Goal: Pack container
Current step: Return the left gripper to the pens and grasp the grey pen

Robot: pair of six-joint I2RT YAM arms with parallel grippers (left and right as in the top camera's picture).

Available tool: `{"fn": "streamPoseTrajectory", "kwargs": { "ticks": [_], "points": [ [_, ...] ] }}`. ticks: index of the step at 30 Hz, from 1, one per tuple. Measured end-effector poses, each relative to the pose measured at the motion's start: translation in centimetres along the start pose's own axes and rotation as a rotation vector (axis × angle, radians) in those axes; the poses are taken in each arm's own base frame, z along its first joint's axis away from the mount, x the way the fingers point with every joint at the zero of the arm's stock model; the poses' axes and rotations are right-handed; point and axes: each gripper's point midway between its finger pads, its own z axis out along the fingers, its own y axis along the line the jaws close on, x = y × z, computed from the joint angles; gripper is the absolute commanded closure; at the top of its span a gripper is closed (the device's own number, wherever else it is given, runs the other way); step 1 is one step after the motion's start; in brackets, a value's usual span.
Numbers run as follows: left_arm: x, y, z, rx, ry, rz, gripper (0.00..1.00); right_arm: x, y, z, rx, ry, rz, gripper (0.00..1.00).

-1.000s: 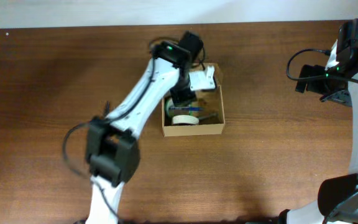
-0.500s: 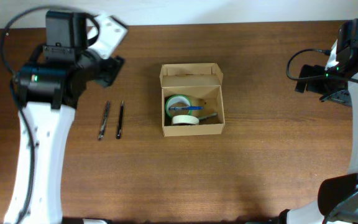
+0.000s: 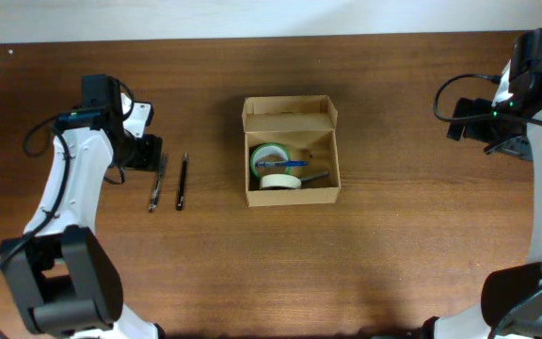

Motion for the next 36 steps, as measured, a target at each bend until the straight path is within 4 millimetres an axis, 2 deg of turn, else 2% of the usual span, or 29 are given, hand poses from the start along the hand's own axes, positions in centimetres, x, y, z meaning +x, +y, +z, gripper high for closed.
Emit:
{"fn": "streamPoseTrajectory", "kwargs": {
  "ticks": [8,15,17,20,23,27,33,36],
  "points": [
    [1.2,-0.5,5.3,0.048,0.112,0.021,0.35,0.0,0.0,0.0,0.000,0.000,0.000,0.01],
    [2.2,-0.6,8.3,0.068,0.174,0.035,0.49,0.0,0.0,0.0,0.000,0.000,0.000,0.01],
    [2.5,-0.7,8.8,0.073,0.186,0.049,0.51,0.0,0.0,0.0,0.000,0.000,0.000,0.01],
    [2.7,-0.7,9.3,0.078,0.199,0.067,0.60,0.0,0.0,0.0,0.000,0.000,0.000,0.01],
    [2.7,-0.7,9.4,0.081,0.198,0.095,0.64,0.0,0.0,0.0,0.000,0.000,0.000,0.01],
    [2.7,-0.6,9.6,0.079,0.200,0.115,0.98,0.0,0.0,0.0,0.000,0.000,0.000,0.01],
    [2.5,-0.4,9.6,0.084,0.203,0.120,0.98,0.0,0.0,0.0,0.000,0.000,0.001,0.01],
    [2.6,-1.4,9.2,0.150,0.229,0.110,0.98,0.0,0.0,0.0,0.000,0.000,0.002,0.01]
  ]
}}
